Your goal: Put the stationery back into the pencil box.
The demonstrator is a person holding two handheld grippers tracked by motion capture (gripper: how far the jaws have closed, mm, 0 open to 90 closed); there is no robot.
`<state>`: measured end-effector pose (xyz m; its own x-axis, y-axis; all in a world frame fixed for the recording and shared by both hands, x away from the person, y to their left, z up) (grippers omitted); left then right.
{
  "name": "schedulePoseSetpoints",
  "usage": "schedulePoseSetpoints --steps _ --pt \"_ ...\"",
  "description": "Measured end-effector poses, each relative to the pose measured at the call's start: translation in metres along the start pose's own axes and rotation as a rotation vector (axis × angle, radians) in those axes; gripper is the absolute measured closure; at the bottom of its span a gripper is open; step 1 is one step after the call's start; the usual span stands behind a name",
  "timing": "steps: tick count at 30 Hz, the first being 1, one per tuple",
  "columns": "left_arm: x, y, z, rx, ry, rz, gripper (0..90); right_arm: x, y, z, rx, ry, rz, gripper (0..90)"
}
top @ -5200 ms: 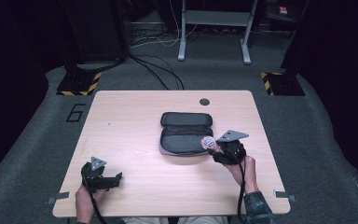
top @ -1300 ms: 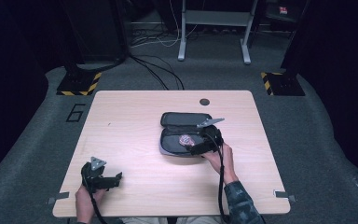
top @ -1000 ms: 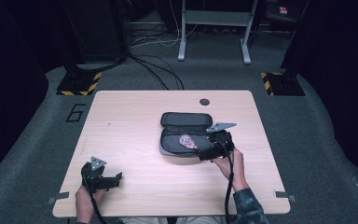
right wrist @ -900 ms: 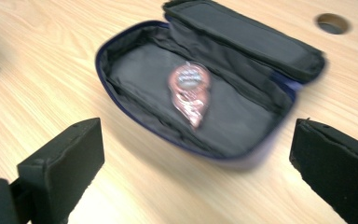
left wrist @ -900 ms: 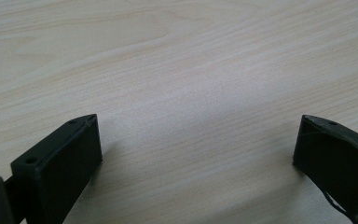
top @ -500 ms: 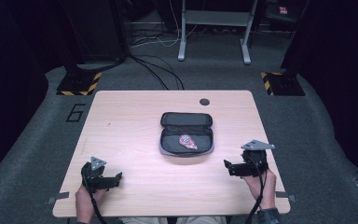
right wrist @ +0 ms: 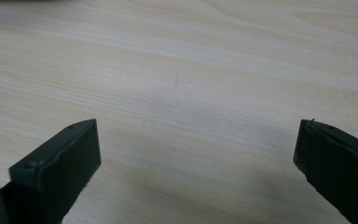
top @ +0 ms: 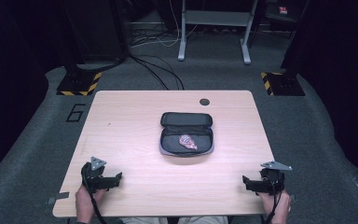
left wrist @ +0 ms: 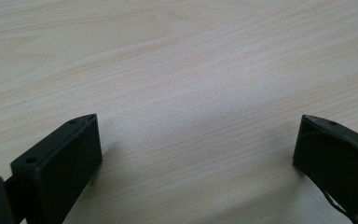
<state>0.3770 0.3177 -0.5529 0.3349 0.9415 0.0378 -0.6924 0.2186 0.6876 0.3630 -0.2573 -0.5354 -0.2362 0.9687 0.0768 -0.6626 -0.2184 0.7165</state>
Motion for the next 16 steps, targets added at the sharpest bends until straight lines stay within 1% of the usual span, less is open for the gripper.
schedulePoseSetpoints --steps 1,3,4,5,8,11,14,16 --pt "0.000 0.000 0.000 0.000 0.000 0.000 0.8 -0.002 -0.003 -0.002 -0.005 0.009 -0.010 0.0" --pt "0.000 0.000 0.000 0.000 0.000 0.000 0.8 -0.006 -0.008 -0.006 0.003 0.006 -0.031 0.0" --pt "0.000 0.000 0.000 0.000 0.000 0.000 0.8 -0.007 -0.010 -0.006 0.003 0.002 -0.032 0.0" --pt "0.000 0.000 0.000 0.000 0.000 0.002 0.8 -0.007 -0.012 -0.007 -0.007 0.013 -0.053 0.0" --pt "0.000 0.000 0.000 0.000 0.000 0.001 0.8 -0.009 -0.015 -0.006 -0.028 0.019 -0.044 0.0" --pt "-0.001 0.001 0.000 0.005 0.003 -0.002 0.7 -0.009 -0.016 -0.005 -0.032 0.029 -0.039 0.0" --pt "0.000 0.001 0.000 0.002 -0.006 0.002 0.6 -0.009 -0.017 -0.005 -0.034 0.028 -0.039 0.0" --pt "-0.001 0.000 0.000 0.001 0.002 0.000 0.6 -0.009 -0.017 -0.005 -0.034 0.029 -0.038 0.0"
Point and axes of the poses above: each handheld gripper's, and its own axes: y roughly backward along the jaws, z roughly out of its top, x roughly to its left, the point moved 3 cm from there along -y, roughly forward along the jaws, and after that the axes turned 2 degrees about -y, right-handed, at the moved point
